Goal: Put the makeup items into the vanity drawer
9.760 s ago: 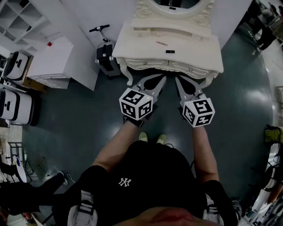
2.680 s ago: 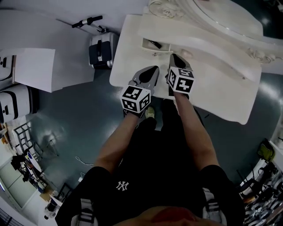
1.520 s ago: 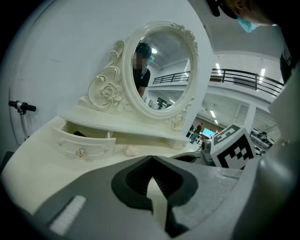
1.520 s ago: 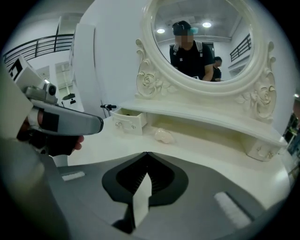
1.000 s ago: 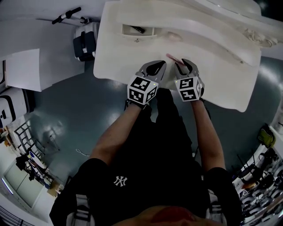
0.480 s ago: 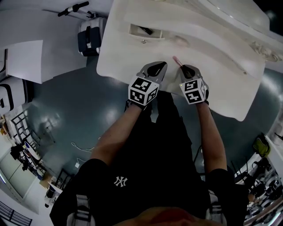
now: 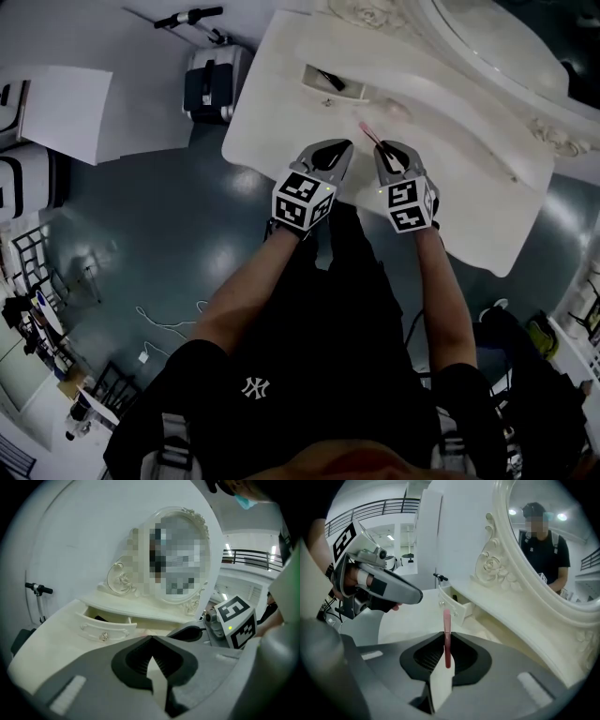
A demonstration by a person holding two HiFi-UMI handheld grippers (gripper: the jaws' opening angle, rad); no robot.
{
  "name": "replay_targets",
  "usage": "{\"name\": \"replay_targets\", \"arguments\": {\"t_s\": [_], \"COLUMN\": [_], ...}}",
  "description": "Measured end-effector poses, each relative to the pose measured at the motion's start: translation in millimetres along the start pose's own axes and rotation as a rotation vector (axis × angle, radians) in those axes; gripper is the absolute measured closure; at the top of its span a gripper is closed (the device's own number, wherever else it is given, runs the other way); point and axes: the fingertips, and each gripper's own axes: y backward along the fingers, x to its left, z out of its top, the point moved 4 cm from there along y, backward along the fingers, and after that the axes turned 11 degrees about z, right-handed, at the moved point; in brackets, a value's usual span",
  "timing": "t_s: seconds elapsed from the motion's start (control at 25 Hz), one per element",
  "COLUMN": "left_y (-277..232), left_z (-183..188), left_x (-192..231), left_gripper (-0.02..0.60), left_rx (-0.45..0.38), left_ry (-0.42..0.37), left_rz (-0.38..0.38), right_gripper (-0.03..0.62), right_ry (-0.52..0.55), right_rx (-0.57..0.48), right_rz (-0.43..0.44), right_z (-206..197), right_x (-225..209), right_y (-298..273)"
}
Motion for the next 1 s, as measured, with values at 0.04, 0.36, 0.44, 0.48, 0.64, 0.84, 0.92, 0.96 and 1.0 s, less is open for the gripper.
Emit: {"name": "replay_targets", "arguments": {"t_s": [0.04,0.36,0.44,0.48,0.64,0.84,0.92,0.96,1.0], "left_y": [3.3,24.2,26.2,26.9,26.0,19.7,17.1,15.6,14.1], "left_z": [3.6,33.6,40.5,43.2,50.0,55.6,56.0,55.9,55.6], "left_x": [3.6,32.1,37.8,40.3,48.4,60.1,64.0,65.8,67.4], "left_gripper": [0.58,0.581,0.581,0.58,0.581,0.58,0.581,0.581,0.58], "left_rx": [-0.01,-0.075,-0.086,-0.09,-0.1,-0.105,-0.102,-0.101,-0.099], "left_ry": [0.001,0.01,0.013,0.015,0.03,0.047,0.055,0.059,0.061], "left_rz": [0.008,0.069,0.084,0.091,0.114,0.148,0.16,0.166,0.171], "right_gripper": [0.523,0.523,0.523,0.523,0.523,0.523,0.523,0.523,0.523], "right_ry": [0.014,0.139,0.176,0.198,0.288,0.382,0.404,0.412,0.419], "right_rx": [-0.013,-0.058,-0.059,-0.056,-0.032,0.005,0.013,0.017,0.019], "right_rz": [0.0,-0.001,-0.001,0.001,0.009,0.03,0.042,0.046,0.049], "right_z": [9.6,74.3,87.9,94.1,112.5,120.2,119.3,118.5,117.8], "right_x": [0.2,-0.6,-5.1,-7.4,-15.6,-22.2,-22.5,-22.7,-23.2], "right_y": [-1.0,-22.1,-30.3,-35.0,-54.3,-76.5,-83.7,-87.1,-90.3]}}
